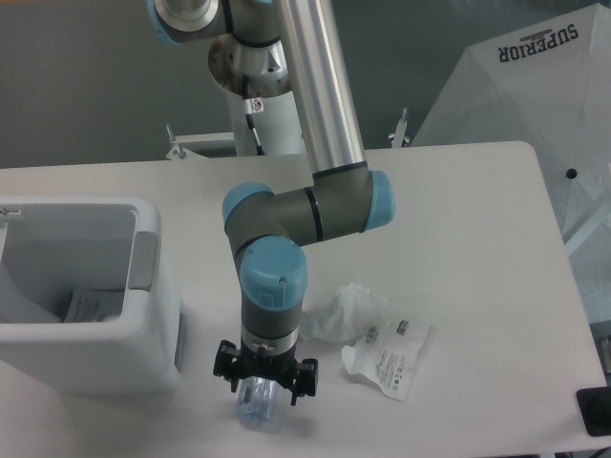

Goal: Place the trash in the trash can
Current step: 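Close the gripper around the bottle's cap end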

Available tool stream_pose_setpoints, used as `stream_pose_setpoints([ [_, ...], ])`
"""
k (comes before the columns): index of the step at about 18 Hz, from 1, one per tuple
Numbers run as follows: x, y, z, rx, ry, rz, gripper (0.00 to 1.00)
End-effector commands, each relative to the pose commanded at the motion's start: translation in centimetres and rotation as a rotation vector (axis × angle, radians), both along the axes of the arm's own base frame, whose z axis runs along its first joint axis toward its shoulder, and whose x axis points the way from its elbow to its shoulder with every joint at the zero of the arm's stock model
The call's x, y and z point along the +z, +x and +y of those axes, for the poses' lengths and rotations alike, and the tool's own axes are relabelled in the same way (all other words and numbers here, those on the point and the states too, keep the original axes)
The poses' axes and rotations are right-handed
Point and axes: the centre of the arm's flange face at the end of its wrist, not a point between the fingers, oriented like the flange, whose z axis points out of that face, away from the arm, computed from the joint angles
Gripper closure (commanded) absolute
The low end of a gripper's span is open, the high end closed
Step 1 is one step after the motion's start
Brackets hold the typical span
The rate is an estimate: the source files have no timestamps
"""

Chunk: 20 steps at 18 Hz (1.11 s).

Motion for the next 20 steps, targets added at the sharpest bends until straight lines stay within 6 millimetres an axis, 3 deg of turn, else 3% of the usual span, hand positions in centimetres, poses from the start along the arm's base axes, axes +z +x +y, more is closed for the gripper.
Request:
stream_pose_setpoints([
  [9,-2.4,0.4,0.1,0.0,-0.03,-0.015,0.0],
  [20,-3.7,0.1,0.4,0.001,-0.034,-0.015,0.0],
])
